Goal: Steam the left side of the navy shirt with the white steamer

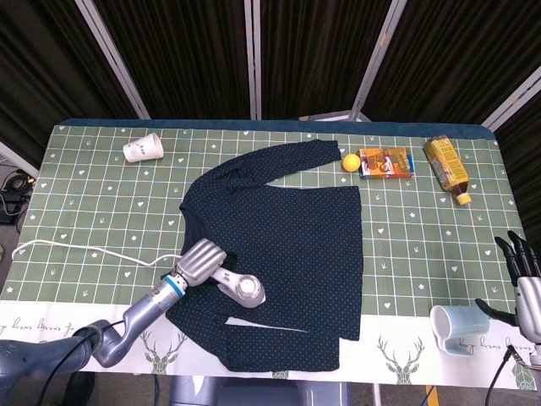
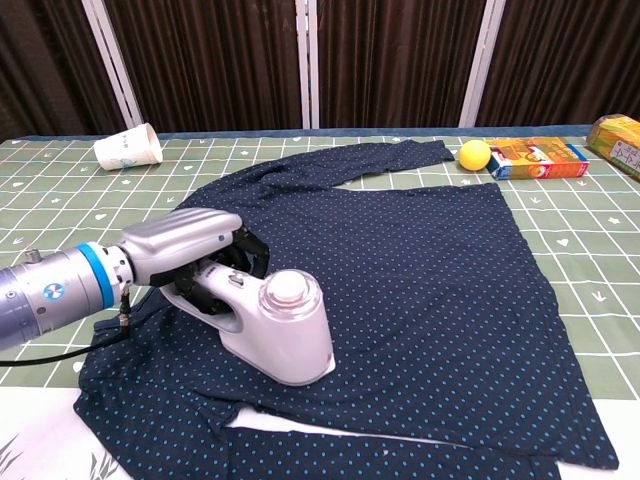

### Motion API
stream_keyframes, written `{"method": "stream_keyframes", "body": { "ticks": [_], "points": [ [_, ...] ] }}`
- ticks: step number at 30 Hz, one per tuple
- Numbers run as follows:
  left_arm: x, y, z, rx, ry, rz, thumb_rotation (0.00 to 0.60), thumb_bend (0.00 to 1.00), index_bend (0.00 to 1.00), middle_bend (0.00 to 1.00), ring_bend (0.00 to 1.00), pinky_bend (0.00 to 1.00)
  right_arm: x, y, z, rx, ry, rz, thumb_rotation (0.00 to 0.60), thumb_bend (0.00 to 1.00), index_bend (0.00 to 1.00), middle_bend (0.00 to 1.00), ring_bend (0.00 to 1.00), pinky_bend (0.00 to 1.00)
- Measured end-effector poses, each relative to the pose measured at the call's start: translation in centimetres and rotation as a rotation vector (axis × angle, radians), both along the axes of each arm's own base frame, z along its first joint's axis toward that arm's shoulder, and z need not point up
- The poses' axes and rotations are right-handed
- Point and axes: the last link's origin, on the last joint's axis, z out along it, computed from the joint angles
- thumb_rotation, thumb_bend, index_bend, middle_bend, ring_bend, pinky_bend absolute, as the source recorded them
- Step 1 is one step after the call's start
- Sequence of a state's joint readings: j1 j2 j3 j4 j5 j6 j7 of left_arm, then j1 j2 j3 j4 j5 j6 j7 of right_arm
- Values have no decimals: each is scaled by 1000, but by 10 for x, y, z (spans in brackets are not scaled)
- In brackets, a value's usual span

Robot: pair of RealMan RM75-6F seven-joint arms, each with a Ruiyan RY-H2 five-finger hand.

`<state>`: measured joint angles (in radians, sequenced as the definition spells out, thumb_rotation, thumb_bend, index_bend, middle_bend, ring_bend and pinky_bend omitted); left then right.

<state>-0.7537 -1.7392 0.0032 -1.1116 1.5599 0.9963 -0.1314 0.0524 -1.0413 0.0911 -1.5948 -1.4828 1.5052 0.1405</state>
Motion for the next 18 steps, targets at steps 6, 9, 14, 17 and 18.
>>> {"method": "stream_keyframes", "body": {
  "ticks": [6,9,14,17,18],
  "points": [
    [-10,7,11,26,7,18,600,61,931,813,761,963,0,0,0,1,2,0,600,0,0,0,0,0],
    [-14,12,18,44,11,21,600,61,932,813,761,963,0,0,-1,2,2,-1,600,0,0,0,0,0],
    [-21,17,26,65,17,33,600,62,931,813,761,964,1,0,-1,3,4,0,600,0,0,0,0,0],
    [-25,20,30,76,17,44,600,63,931,813,761,964,1,0,-1,3,5,0,600,0,0,0,0,0],
    [-26,21,32,79,15,49,600,62,931,813,761,963,1,0,-1,4,5,1,600,0,0,0,0,0]
  ]
}}
